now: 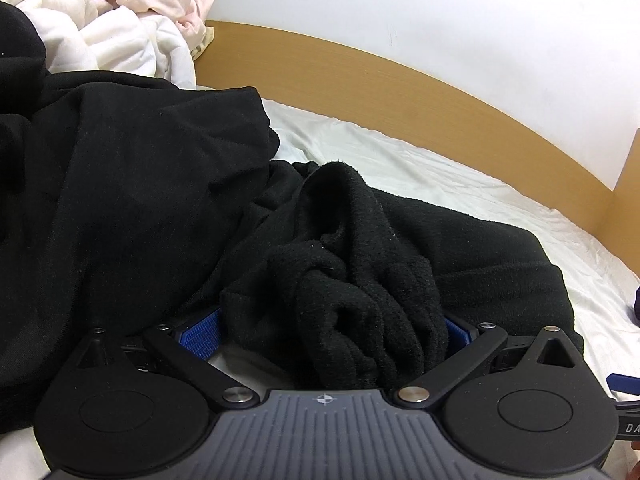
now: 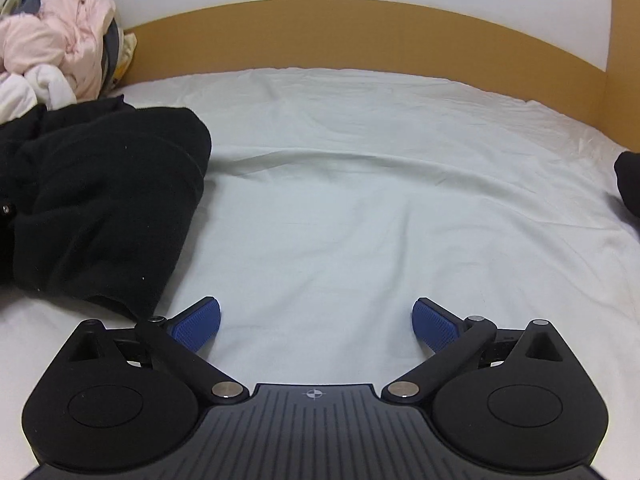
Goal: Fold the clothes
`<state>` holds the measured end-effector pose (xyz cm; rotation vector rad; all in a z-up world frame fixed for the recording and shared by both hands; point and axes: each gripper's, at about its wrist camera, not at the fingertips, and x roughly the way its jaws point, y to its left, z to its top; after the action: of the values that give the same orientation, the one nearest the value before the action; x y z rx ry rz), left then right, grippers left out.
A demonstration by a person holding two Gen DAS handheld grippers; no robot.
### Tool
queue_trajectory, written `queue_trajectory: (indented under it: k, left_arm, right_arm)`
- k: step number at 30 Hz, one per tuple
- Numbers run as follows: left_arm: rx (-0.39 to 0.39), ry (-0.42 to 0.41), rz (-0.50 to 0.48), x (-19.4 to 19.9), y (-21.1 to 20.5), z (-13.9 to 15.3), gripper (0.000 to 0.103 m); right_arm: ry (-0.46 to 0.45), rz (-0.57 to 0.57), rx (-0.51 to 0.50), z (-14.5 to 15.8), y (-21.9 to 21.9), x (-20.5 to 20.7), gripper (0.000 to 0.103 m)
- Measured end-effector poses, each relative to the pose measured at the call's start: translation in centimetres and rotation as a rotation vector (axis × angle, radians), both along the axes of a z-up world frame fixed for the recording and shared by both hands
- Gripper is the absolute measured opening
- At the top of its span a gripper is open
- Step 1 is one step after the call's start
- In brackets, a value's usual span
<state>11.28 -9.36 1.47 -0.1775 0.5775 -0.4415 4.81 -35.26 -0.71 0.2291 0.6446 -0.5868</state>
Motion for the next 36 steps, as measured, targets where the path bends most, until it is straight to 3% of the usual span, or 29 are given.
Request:
queue_trajectory:
  k: [19,36]
  left_arm:
    - [0.041,-0.032,0.015,-1.0,-0.8,0.5,0.103]
    - [0.022,-0.013,0.003,1.7,0.1,0.5,0.103]
  right_arm:
    - [0.003,0.0,-0.002,-0.1,0.3,0.9,0.103]
    - [0.003,0.0,-0.001,0.0,0.1,1.0,0.103]
